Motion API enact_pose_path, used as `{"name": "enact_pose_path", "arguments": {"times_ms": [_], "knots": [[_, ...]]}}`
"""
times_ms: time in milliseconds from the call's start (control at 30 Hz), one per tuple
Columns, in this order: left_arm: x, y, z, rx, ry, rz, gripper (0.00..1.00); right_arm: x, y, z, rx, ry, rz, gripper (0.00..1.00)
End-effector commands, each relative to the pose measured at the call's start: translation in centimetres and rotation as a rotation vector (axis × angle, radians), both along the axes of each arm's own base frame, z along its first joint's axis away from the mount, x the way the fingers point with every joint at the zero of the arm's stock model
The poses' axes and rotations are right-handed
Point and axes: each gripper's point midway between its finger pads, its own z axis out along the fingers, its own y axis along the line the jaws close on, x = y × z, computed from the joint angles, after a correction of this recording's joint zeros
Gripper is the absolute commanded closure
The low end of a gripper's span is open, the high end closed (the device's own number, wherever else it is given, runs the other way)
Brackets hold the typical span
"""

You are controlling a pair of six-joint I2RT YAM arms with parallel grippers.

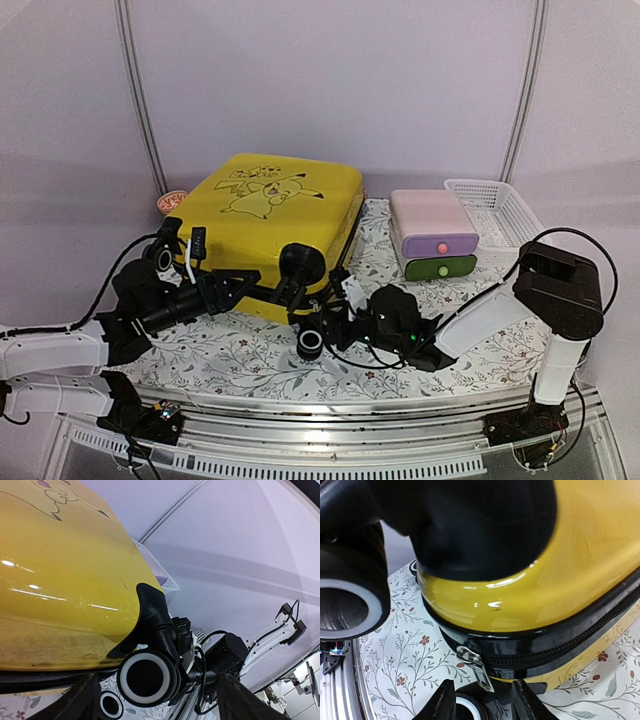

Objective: Open, take out, and arrange the luggage
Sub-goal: Pick up the zipper from the luggage.

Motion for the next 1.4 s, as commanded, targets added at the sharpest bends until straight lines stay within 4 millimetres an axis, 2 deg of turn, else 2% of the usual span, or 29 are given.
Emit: {"name": "enact_pose_path", "arguments": {"times_ms": [0, 300, 500, 667, 833, 1033, 1167, 1367], "knots": [[0.0, 0.5, -1.4, 0.044, 0.019, 0.019, 0.18, 1.1, 0.8, 1.2, 0.062, -0.003, -0.003, 0.6], [-0.1, 0.5, -1.1, 0.041, 0.013, 0.015, 0.18, 1.9, 1.3, 0.7, 0.077, 0.038, -0.027, 0.67], [-0.1, 0.3, -1.2, 0.044, 0.015, 0.01, 0.17, 2.3, 1.4, 1.5, 0.108, 0.05, -0.048, 0.72], [-0.1, 0.3, -1.2, 0.044, 0.018, 0.007, 0.17, 2.1, 1.5, 2.4, 0.13, 0.051, -0.037, 0.88], [0.0, 0.3, -1.2, 0.043, 0.019, 0.009, 0.18, 1.9, 1.2, 2.9, 0.131, 0.044, -0.033, 0.96], [-0.2, 0.2, -1.2, 0.044, 0.022, 0.003, 0.17, 1.7, -0.2, 3.0, 0.118, 0.033, -0.061, 0.98], [-0.2, 0.2, -1.1, 0.045, 0.022, 0.003, 0.17, 2.1, -1.5, 2.0, 0.05, 0.04, -0.098, 0.98], [-0.1, 0.1, -1.3, 0.055, 0.028, 0.0, 0.18, 3.4, -4.7, 1.0, -0.004, 0.053, -0.133, 0.99]]}}
